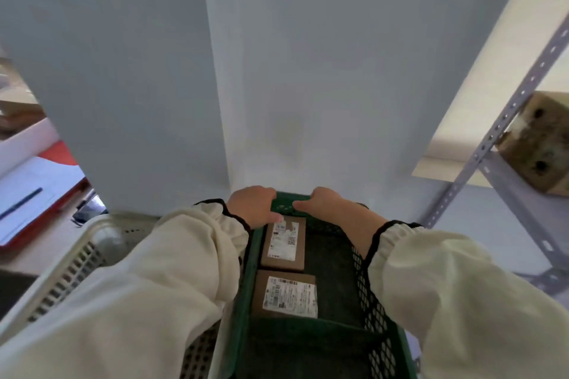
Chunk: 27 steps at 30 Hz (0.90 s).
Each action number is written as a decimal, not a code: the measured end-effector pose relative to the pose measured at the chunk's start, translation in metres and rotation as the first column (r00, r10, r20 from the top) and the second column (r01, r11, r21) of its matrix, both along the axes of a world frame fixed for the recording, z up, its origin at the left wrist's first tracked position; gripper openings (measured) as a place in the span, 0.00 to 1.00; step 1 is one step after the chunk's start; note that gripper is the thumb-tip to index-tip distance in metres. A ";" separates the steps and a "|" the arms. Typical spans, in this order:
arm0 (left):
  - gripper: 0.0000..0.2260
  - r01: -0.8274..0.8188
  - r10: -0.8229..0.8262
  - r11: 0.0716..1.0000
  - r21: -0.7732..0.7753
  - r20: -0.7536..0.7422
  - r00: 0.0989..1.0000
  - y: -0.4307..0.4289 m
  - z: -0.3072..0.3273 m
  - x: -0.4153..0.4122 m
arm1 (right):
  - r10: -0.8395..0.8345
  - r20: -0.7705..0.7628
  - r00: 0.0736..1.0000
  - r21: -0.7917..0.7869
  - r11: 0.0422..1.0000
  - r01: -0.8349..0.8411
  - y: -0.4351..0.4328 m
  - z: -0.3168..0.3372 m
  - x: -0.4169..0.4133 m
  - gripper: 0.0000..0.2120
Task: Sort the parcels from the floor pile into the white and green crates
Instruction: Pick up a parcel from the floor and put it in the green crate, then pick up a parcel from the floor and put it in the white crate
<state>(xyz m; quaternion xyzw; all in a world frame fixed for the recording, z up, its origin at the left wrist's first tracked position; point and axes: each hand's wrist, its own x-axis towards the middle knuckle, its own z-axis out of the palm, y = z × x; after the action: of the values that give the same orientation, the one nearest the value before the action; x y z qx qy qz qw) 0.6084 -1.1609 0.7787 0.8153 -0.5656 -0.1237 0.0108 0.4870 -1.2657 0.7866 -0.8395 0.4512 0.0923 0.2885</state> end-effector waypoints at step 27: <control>0.24 -0.911 0.911 0.412 -0.013 -0.013 0.412 0.740 0.063 0.017 | 0.808 0.109 0.579 0.038 0.579 -0.815 0.632 0.040 0.162 0.21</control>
<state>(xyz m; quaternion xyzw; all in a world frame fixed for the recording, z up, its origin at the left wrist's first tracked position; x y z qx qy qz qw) 0.6253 -0.4211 0.8416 0.9913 -0.0340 -0.0947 0.0844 0.6494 -0.6337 0.8263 -0.9428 0.0015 0.1991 0.2672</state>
